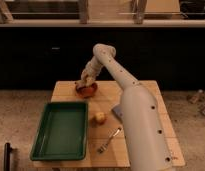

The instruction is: Place eraser in red bowl

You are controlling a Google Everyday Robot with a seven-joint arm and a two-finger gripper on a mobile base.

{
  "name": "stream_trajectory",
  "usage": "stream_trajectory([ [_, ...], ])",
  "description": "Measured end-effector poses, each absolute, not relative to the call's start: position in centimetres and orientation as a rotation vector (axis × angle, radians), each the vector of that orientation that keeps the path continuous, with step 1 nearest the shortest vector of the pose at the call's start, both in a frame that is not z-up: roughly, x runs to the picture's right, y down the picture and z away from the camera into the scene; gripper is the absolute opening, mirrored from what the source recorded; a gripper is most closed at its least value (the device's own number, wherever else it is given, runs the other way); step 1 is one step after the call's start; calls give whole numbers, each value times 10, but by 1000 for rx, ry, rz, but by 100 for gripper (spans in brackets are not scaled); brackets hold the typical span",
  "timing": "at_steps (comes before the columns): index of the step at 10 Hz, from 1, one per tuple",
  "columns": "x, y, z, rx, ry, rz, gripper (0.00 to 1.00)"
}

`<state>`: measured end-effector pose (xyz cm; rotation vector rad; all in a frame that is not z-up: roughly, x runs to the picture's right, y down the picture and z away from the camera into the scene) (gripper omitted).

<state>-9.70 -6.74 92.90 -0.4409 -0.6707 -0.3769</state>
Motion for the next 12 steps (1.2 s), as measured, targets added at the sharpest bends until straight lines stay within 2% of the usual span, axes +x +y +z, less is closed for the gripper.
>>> stream_trajectory([
  [1, -97, -66, 930, -443, -673, -378, 75],
  [2, -99, -66, 930, -443, -677, -379, 80],
  [12, -71, -76, 915, -383, -672, -327, 80],
])
